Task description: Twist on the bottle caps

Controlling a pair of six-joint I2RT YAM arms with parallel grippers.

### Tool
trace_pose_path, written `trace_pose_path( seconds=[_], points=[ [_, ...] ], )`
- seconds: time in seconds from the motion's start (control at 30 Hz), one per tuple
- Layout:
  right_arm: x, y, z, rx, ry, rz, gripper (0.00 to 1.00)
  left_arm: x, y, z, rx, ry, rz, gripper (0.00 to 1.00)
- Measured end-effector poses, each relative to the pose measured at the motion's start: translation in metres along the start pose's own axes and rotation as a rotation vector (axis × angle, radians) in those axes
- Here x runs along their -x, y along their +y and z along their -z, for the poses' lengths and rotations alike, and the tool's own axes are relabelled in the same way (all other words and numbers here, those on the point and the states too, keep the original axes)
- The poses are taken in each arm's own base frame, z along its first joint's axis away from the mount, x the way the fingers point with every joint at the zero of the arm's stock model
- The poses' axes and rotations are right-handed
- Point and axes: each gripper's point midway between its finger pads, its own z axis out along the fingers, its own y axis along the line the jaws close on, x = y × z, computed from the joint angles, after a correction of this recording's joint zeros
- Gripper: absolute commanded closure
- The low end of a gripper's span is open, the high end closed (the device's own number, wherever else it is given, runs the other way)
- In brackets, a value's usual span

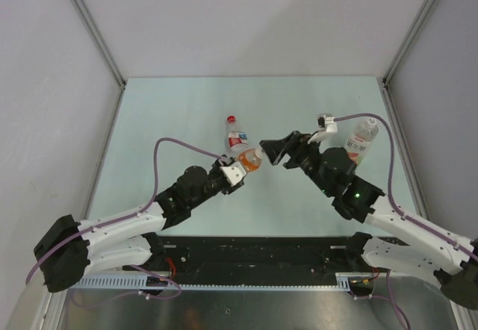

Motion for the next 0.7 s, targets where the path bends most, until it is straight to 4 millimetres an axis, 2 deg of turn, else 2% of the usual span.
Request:
trace_pose_path(
  seconds=[0.03,0.1,0.17,0.27,0.4,0.5,0.6,0.7],
  points=[
    [0.007,0.001,0.004,0.027,-0.005,0.052,0.06,0.002,-0.003,0.003,-0.014,-0.021,0.007,1.0],
    [0.022,0.009,0.015,0.103,-0.018,0.163,0.02,0.005,-0.011,0.01,-0.053,-0.053,0.019,1.0],
    [0.033,0.021,0.03,0.198,-0.032,0.286,0.01,0.008,-0.02,0.014,-0.103,-0.072,0.026,1.0],
    [0.035,0.041,0.054,0.364,-0.033,0.484,0.02,0.009,-0.039,0.019,-0.21,-0.083,0.029,1.0],
    [0.01,0.055,0.082,0.599,0.04,0.762,0.06,0.002,-0.067,0.029,-0.369,-0.066,0.027,1.0],
    [-0.021,0.056,0.104,0.794,0.135,0.932,0.07,-0.003,-0.081,0.037,-0.453,-0.054,0.026,1.0],
    [-0.043,0.054,0.125,0.942,0.199,1.03,0.1,0.0,-0.09,0.044,-0.515,-0.065,0.018,1.0],
    [-0.054,0.051,0.139,1.027,0.221,1.095,0.13,0.006,-0.097,0.053,-0.572,-0.094,0.005,1.0]
  ],
)
